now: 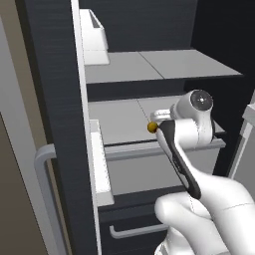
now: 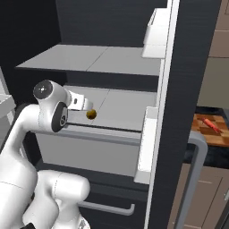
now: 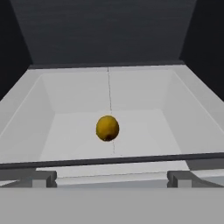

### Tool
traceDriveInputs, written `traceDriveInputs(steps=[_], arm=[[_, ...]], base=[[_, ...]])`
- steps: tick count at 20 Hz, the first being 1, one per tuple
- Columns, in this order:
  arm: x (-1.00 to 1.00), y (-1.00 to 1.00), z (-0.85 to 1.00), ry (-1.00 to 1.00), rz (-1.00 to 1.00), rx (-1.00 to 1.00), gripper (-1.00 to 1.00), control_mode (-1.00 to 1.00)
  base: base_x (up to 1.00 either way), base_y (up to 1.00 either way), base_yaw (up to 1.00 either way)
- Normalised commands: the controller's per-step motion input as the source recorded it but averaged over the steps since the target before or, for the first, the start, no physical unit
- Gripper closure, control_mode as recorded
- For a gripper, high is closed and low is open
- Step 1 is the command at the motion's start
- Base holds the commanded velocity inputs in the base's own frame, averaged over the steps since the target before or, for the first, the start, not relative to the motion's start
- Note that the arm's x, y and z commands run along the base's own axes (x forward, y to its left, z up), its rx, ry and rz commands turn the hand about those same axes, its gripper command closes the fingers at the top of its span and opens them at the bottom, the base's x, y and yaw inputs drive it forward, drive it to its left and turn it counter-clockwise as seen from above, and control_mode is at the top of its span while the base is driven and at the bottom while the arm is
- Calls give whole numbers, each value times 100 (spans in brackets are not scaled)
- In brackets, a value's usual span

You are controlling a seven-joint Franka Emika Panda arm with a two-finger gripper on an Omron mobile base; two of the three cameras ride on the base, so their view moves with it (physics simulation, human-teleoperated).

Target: Retrieve a lemon from the fridge and place it on the cutting board with the fish.

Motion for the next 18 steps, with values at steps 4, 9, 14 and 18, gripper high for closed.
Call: traceDriveInputs(steps=[4,9,14,18], arm=[[14,0,-18,4,0,0,-100,-100],[13,0,-20,3,0,0,-100,-100],[12,0,-17,1,0,0,-100,-100],[13,0,-5,5,0,0,-100,-100]], base=[[0,0,0],[0,0,0],[0,0,0],[0,0,0]])
